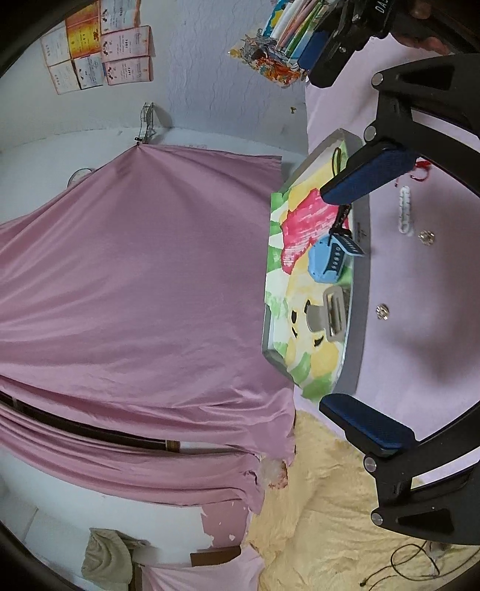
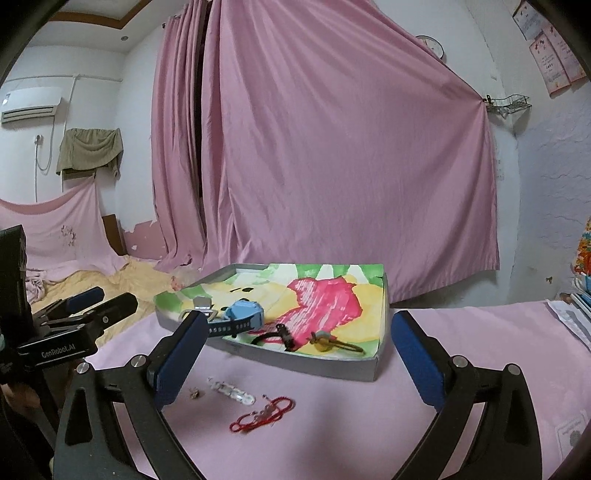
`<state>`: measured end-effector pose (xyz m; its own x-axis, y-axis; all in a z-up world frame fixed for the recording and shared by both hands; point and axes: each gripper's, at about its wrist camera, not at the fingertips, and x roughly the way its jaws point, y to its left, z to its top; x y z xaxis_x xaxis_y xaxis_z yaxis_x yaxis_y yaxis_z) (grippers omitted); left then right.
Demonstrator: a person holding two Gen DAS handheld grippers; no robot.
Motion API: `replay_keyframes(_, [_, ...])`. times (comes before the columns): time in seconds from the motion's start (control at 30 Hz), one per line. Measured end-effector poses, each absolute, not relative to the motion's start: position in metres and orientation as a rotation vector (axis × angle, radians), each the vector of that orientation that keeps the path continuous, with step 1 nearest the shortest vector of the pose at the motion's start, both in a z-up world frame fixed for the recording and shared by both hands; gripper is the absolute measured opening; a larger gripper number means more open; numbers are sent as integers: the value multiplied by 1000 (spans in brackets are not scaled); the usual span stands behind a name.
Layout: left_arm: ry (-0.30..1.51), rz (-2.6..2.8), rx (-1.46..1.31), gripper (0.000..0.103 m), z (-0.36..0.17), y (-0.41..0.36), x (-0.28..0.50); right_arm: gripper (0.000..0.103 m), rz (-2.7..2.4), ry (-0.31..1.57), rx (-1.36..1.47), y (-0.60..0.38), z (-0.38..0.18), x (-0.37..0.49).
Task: Organize jewelry
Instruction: 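Withdraw both open grippers from the tray back over the table, then move the right gripper to the red beaded bracelet while the left moves to a gold earring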
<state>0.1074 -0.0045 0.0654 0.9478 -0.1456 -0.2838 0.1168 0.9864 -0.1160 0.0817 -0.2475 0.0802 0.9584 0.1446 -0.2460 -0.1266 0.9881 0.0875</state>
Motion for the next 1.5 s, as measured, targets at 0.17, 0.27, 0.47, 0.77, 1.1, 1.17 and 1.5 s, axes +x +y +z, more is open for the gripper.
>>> replay_keyframes(0.17, [290, -123, -87, 102, 60, 2, 93, 98, 130, 255, 56, -239, 77, 70])
replay_keyframes(0.27, [288, -116, -88, 102, 56, 7, 87, 98, 130, 263, 51, -234, 74, 65])
replay_keyframes(0.47, [343, -114, -78, 102, 44, 17, 83, 98, 136, 297, 37, -226, 65, 58])
replay_keyframes(0.77, [440, -92, -65, 102, 28, 31, 90, 98, 171, 444, -10, -216, 45, 72])
replay_keyframes(1.1, [551, -108, -72, 102, 15, 26, 99, 98, 231, 752, -11, -218, 21, 114])
replay_keyframes(1.17, [586, -132, -98, 102, 13, 26, 102, 98, 243, 793, -21, -215, 17, 122])
replay_keyframes(1.5, [691, -134, -83, 102, 7, 17, 114, 97, 278, 874, -164, -201, 11, 151])
